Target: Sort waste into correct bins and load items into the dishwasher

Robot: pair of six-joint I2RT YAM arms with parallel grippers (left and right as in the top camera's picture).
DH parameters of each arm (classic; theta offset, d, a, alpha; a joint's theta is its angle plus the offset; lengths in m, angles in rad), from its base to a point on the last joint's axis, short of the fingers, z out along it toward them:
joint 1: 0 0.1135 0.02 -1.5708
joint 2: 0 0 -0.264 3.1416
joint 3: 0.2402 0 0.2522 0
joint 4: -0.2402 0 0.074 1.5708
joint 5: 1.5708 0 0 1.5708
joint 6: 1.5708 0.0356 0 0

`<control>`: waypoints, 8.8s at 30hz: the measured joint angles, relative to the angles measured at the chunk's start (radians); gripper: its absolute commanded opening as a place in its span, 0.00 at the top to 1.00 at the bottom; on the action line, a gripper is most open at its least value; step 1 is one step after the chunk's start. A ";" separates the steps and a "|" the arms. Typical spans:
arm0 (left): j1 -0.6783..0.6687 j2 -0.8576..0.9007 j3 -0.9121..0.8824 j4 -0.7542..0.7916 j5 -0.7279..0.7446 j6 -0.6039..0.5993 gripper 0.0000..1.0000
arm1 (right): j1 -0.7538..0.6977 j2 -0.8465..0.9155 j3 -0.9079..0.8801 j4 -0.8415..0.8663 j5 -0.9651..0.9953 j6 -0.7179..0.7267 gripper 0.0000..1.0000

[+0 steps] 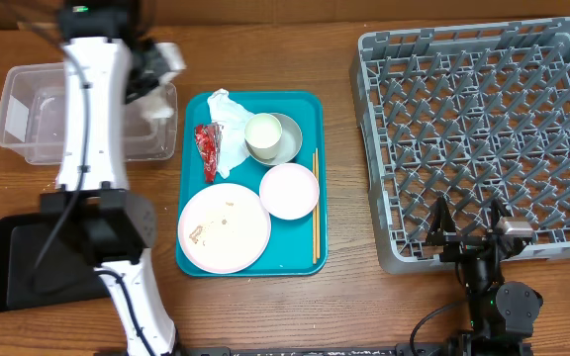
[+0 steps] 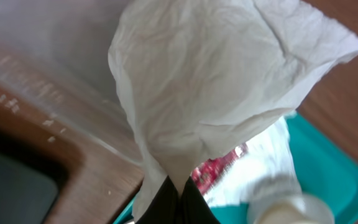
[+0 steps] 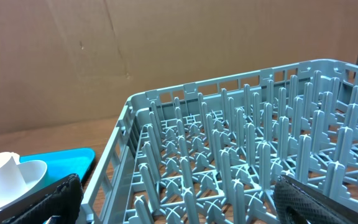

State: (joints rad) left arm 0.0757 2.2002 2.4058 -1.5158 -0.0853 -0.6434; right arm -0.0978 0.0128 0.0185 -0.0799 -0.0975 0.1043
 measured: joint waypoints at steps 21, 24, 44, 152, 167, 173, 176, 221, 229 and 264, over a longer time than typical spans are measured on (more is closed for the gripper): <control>0.153 0.000 0.000 0.170 0.003 -0.359 0.67 | 0.000 0.000 0.000 0.000 0.000 0.000 0.00; 0.153 0.000 0.000 0.169 0.003 -0.364 0.61 | 0.000 0.000 0.000 0.000 0.000 0.000 0.00; -0.195 0.011 0.000 0.032 0.215 0.354 0.50 | 0.000 0.000 0.000 0.000 0.000 0.000 0.00; 0.243 0.162 0.189 0.057 0.242 -0.082 0.34 | 0.000 0.000 0.000 0.000 0.000 0.000 0.00; -0.046 0.162 0.189 -0.084 0.379 0.444 0.35 | 0.000 0.000 0.000 0.000 0.000 0.000 0.00; -0.188 0.173 0.188 -0.043 0.223 0.440 0.35 | 0.000 0.000 0.000 0.000 0.000 0.000 0.00; -0.207 0.201 0.188 -0.035 0.178 0.430 0.36 | 0.000 0.000 0.000 0.000 0.000 0.000 0.00; -0.023 0.166 0.349 -0.009 0.057 0.065 0.96 | 0.000 0.000 0.000 0.000 0.000 0.001 0.00; 0.186 0.157 0.332 -0.025 0.039 -0.142 0.96 | 0.000 0.000 0.000 0.000 0.000 0.000 0.00; 0.290 -0.140 0.310 -0.169 0.190 -0.010 0.38 | 0.000 0.000 0.000 0.000 0.000 0.000 0.00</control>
State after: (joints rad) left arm 0.3660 2.0602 2.7159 -1.6844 0.1051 -0.6533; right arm -0.0978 0.0128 0.0185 -0.0795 -0.0978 0.1043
